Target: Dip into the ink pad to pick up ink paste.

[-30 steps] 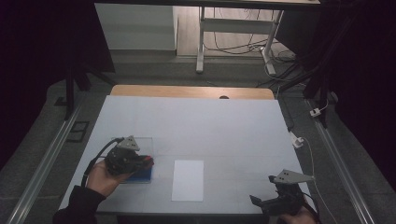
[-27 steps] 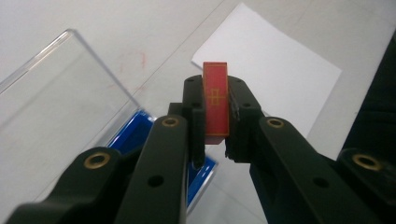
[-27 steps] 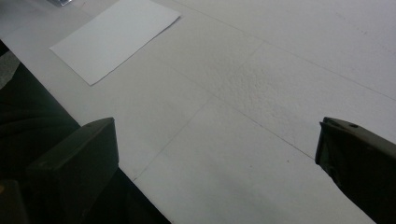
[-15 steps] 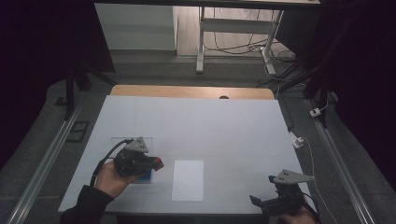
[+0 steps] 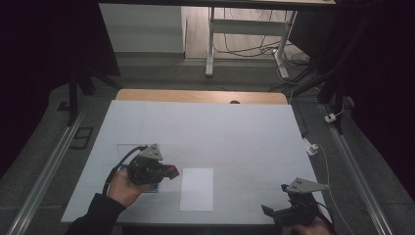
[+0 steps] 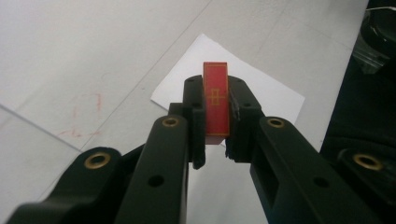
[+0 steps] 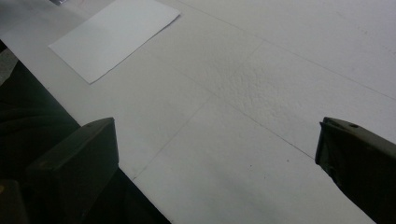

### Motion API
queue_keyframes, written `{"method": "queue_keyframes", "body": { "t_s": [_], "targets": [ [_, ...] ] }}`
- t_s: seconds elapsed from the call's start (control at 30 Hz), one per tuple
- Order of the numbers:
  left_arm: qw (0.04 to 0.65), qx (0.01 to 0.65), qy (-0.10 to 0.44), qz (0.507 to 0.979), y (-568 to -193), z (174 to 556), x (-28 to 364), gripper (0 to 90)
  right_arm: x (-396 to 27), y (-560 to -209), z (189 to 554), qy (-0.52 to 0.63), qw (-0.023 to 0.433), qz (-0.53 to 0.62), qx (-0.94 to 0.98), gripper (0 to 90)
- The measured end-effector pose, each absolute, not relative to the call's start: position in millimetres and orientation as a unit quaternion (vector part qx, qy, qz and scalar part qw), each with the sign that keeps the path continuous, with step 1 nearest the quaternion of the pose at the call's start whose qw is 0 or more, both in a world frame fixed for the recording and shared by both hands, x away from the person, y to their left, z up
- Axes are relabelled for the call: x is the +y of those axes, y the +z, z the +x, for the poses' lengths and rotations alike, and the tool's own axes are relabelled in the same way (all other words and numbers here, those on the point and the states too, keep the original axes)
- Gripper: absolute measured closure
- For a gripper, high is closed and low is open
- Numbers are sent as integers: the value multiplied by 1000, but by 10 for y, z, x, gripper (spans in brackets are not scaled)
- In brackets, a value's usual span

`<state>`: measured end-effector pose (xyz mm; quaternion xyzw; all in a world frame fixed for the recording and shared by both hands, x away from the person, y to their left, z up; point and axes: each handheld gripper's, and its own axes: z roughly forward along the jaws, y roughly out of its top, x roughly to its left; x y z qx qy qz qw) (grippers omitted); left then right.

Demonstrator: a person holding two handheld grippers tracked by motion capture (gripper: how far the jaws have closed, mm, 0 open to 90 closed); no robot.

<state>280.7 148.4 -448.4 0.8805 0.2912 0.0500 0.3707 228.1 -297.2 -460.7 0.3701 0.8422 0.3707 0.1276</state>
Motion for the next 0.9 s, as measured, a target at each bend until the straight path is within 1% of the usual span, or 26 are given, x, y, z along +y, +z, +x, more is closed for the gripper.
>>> {"method": "queue_keyframes", "body": {
  "t_s": [0.17, 0.27, 0.47, 0.6, 0.8, 0.9],
  "targets": [
    [368, 287, 51, 883, -4494, 2812, 1407, 795, -2972, -4608, 2281, 371, 128, 369, 843, 0],
    [349, 296, 62, 887, -4517, 2825, 1434, 795, -2973, -4609, 2280, 372, 128, 370, 842, 0],
    [303, 362, 78, 878, -4627, 2863, 1761, 795, -2976, -4607, 2277, 373, 128, 369, 841, 0],
    [271, 393, 93, 874, -4728, 2874, 1940, 795, -2974, -4605, 2276, 373, 129, 367, 842, 0],
    [249, 427, 100, 864, -4794, 2896, 2080, 795, -2968, -4606, 2279, 373, 128, 366, 843, 0],
    [238, 439, 94, 862, -4841, 2907, 2118, 795, -2972, -4605, 2279, 373, 129, 366, 843, 0]
  ]
}}
